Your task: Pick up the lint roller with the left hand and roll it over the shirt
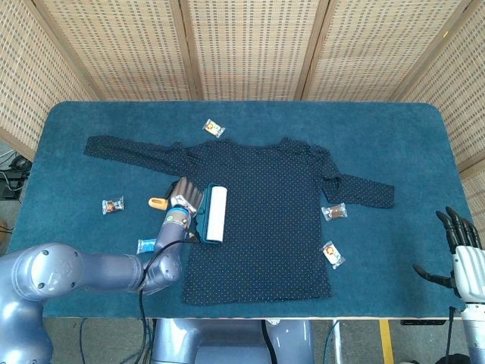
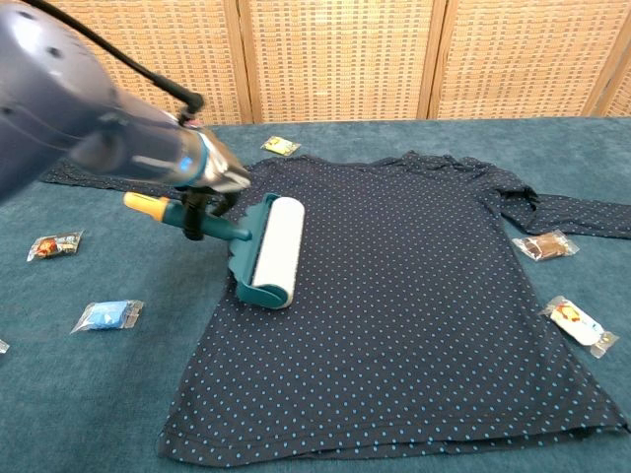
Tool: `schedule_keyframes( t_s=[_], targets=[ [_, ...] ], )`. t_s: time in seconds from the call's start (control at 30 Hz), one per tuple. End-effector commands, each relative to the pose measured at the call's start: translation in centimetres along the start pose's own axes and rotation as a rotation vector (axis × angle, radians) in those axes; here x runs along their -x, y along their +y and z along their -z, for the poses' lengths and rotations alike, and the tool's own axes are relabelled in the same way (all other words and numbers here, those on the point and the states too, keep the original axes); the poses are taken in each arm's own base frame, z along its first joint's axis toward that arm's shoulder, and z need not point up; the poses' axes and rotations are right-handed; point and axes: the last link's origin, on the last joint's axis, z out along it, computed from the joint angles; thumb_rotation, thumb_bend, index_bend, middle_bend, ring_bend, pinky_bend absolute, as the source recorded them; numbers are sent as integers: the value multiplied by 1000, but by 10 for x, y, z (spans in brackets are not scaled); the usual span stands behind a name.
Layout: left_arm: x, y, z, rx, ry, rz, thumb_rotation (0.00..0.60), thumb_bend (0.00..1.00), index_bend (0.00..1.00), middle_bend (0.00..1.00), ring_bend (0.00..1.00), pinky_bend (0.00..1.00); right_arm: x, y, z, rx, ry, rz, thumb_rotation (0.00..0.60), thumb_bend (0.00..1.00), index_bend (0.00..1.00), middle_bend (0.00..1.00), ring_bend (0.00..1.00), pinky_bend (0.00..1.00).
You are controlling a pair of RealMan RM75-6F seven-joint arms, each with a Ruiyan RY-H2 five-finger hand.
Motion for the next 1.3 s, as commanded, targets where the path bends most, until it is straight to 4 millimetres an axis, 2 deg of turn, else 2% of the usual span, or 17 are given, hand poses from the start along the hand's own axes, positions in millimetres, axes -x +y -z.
schedule_keyframes(
  t_s=[0.03, 0.27, 0.43, 0.53, 0.6, 0.8, 0.87, 0.9, 0.97, 1.0, 1.03, 1.1, 1.13, 1.2, 1.3],
  targets=[
    [20, -26, 5, -23, 23, 82, 600, 732, 845, 880, 808, 673, 3, -3, 1, -11, -8, 12, 600, 134, 43, 0, 0, 0],
    [45, -52, 22, -17, 101, 252, 600, 695, 835, 862, 787, 660, 4, -7, 2, -22, -4, 30, 600, 134, 44, 0, 0, 0],
    [61, -62, 31, -6, 112, 285, 600, 647, 833, 825, 753, 630, 4, -8, 3, -24, 0, 37, 600, 134, 44, 0, 0, 0],
    [77, -72, 35, -9, 118, 284, 600, 632, 830, 814, 742, 616, 3, -9, 4, -26, 7, 44, 600, 133, 44, 0, 0, 0],
    [90, -80, 36, -15, 124, 291, 600, 625, 826, 811, 739, 613, 2, -11, 5, -32, 15, 51, 600, 133, 44, 0, 0, 0],
    [108, -92, 30, -33, 143, 288, 600, 565, 798, 740, 687, 565, 3, -16, 9, -47, 25, 76, 600, 133, 45, 0, 0, 0],
    [111, -95, 26, -45, 167, 269, 600, 524, 746, 687, 651, 518, 4, -19, 10, -52, 28, 84, 600, 133, 45, 0, 0, 0],
    [113, -97, 24, -54, 181, 257, 600, 499, 675, 629, 611, 478, 5, -20, 11, -54, 28, 89, 600, 133, 45, 0, 0, 0],
    [115, -99, 22, -73, 201, 254, 600, 433, 428, 432, 452, 351, 6, -21, 11, -55, 26, 97, 600, 133, 45, 0, 0, 0],
    [118, -102, 21, -88, 202, 262, 600, 413, 337, 355, 376, 301, 8, -21, 11, -55, 19, 103, 600, 134, 46, 0, 0, 0],
    [120, -103, 20, -99, 207, 274, 600, 383, 221, 254, 265, 240, 10, -21, 11, -56, 15, 108, 600, 133, 46, 0, 0, 0],
    [120, -103, 19, -101, 213, 279, 600, 340, 93, 137, 130, 182, 10, -22, 11, -57, 14, 108, 600, 133, 46, 0, 0, 0],
    [121, -102, 19, -101, 216, 283, 600, 319, 46, 88, 88, 161, 11, -22, 11, -59, 12, 109, 600, 134, 46, 0, 0, 0],
    [123, -101, 17, -98, 218, 293, 600, 303, 14, 29, 50, 132, 12, -23, 11, -64, 11, 111, 600, 133, 45, 0, 0, 0],
    [127, -97, 15, -92, 201, 301, 600, 291, 13, 0, 9, 88, 13, -25, 12, -70, 9, 114, 600, 133, 46, 0, 0, 0]
  ],
)
